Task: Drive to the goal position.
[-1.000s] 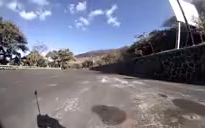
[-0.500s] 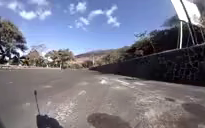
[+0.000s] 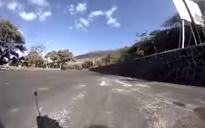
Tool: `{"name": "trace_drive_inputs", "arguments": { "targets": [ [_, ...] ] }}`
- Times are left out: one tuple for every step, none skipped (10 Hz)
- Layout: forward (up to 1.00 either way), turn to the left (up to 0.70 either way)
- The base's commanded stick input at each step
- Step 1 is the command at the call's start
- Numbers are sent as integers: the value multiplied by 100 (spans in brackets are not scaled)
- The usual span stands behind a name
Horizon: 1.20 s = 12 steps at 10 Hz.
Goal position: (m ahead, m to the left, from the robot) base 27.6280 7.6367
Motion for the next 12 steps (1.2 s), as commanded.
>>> {"name": "trace_drive_inputs", "arguments": {
  "targets": [
    [50, 0],
    [50, 0],
    [50, 0],
    [50, 0],
    [50, 0],
    [50, 0],
    [50, 7],
    [50, 25],
    [50, 43],
    [50, 50],
    [50, 50],
    [50, 0]
  ]
}}
